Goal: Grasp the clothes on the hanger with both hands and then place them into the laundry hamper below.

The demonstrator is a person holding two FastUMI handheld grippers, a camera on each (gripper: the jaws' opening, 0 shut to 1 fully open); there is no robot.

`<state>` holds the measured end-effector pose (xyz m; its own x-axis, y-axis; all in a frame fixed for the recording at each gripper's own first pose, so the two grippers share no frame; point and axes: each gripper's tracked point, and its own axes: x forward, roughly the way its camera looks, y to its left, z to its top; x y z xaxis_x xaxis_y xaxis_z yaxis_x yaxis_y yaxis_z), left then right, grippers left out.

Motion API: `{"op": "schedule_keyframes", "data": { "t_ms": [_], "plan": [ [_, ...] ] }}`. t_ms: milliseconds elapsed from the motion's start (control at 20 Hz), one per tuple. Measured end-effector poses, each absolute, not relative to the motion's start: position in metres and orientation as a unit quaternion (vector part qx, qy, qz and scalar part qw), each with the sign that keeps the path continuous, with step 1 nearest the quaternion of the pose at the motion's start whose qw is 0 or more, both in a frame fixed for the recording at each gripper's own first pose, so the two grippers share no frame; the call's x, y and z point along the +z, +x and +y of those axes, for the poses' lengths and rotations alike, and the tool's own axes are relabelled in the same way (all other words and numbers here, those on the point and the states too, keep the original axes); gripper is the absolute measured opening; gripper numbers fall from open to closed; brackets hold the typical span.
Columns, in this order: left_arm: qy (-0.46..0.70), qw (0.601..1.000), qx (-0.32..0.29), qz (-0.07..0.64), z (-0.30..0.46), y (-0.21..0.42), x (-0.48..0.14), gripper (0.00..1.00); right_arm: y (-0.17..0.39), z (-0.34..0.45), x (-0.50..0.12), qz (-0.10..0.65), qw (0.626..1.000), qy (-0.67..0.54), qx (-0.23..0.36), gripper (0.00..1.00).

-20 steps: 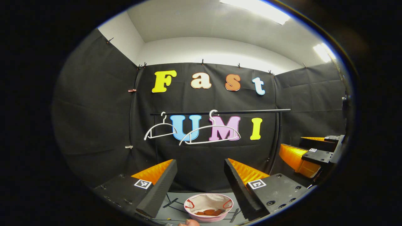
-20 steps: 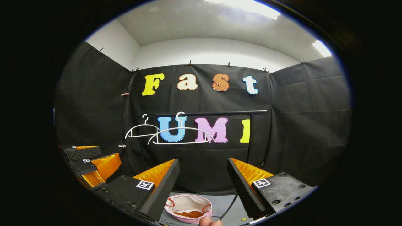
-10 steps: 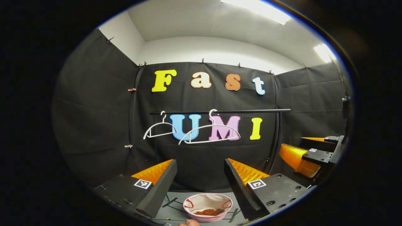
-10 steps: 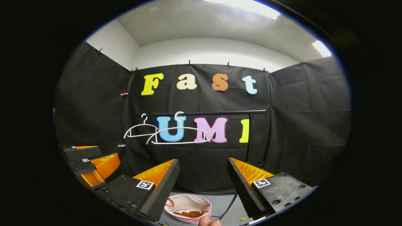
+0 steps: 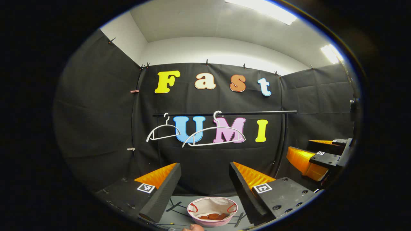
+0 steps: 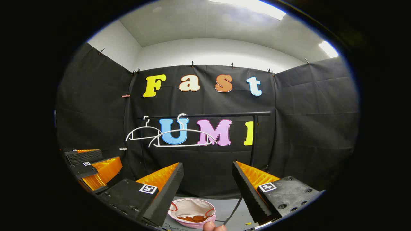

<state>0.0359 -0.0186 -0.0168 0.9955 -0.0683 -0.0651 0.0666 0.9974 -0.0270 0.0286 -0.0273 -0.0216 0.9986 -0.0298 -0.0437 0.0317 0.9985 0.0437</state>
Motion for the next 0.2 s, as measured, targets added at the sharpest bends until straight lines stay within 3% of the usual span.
{"op": "schedule_keyframes", "data": {
  "t_ms": [200],
  "plan": [
    [-0.013, 0.999, -0.035, 0.034, -0.0185, 0.0369, -0.0173, 0.92, 0.0284, -0.0259, -0.0204, 0.020, 0.999, 0.021, -0.015, 0.99]
  ]
}}
